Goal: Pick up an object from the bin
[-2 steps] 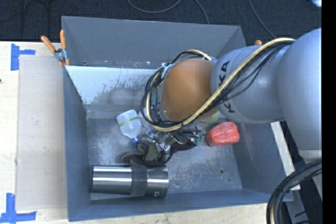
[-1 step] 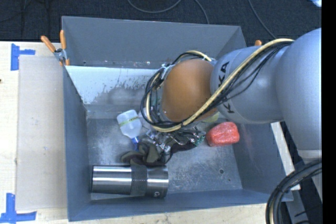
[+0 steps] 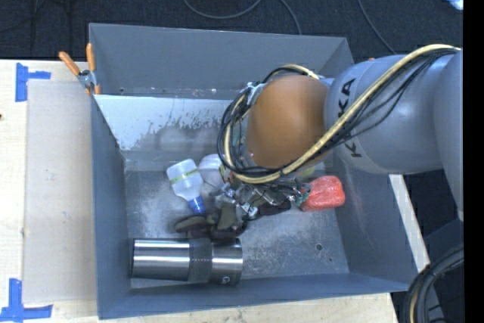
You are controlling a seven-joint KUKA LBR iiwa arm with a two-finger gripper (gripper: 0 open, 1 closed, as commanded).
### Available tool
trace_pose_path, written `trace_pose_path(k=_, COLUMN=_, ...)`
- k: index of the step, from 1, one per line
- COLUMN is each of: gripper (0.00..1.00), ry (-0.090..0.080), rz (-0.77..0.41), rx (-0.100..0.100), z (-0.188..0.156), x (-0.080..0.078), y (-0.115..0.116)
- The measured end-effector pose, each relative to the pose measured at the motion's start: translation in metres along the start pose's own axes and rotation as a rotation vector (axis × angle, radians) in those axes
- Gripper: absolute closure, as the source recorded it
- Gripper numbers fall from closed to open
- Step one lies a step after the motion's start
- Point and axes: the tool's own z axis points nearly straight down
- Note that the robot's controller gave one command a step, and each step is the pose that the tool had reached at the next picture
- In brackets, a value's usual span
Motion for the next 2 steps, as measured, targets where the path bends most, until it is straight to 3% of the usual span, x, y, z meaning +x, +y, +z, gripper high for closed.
trace_pose_path(k=2, gripper=1.00, ry=0.001, rz=0.002, rx=-0.001, z=-0.111, x=-0.003, y=-0.003)
